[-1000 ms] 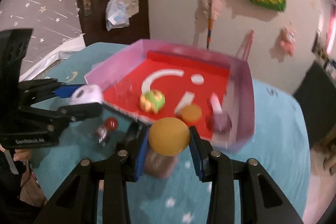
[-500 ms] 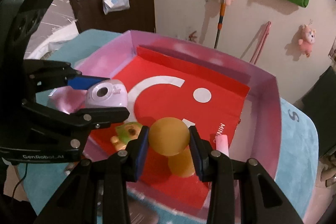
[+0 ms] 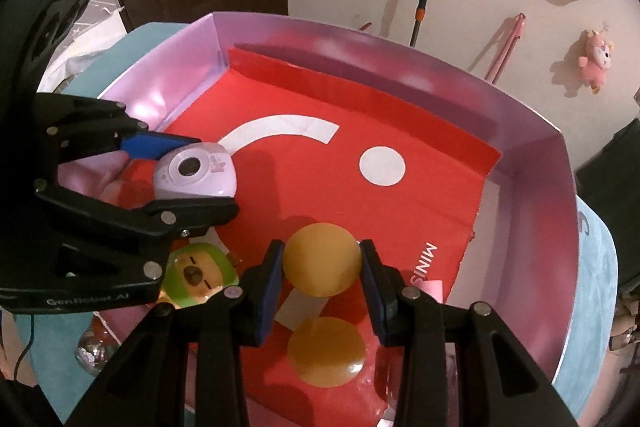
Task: Organize rigid objects
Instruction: 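Carry the case into the pink box with the left tool while the right tool carries the sponge there, then open the left tool to release the case while the right tool releases the sponge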
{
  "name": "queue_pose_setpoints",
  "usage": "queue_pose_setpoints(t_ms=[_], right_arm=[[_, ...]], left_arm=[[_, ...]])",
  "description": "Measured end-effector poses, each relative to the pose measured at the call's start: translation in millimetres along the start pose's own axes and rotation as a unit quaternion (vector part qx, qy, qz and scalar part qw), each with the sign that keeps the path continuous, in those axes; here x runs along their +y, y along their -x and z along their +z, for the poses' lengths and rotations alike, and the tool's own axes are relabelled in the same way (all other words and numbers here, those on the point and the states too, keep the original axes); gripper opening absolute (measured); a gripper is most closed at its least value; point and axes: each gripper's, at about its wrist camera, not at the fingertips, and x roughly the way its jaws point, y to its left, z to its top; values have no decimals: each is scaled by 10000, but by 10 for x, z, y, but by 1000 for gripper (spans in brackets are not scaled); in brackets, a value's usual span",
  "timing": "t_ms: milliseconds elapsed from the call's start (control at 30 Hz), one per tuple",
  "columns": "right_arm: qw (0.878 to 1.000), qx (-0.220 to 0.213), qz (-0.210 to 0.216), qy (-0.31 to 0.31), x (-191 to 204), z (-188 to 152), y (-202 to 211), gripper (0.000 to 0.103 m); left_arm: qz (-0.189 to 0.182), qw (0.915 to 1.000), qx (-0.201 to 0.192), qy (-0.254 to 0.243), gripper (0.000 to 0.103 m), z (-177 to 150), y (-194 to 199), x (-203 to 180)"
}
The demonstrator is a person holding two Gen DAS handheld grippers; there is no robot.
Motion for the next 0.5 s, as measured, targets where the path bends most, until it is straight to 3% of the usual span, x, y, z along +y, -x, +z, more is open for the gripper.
queue_pose_setpoints(t_ms=[500], right_arm=[[9999,75,-68,27,6,0,-106,40]], left_arm=[[19,10000,24,47,48,-32,-25,24]])
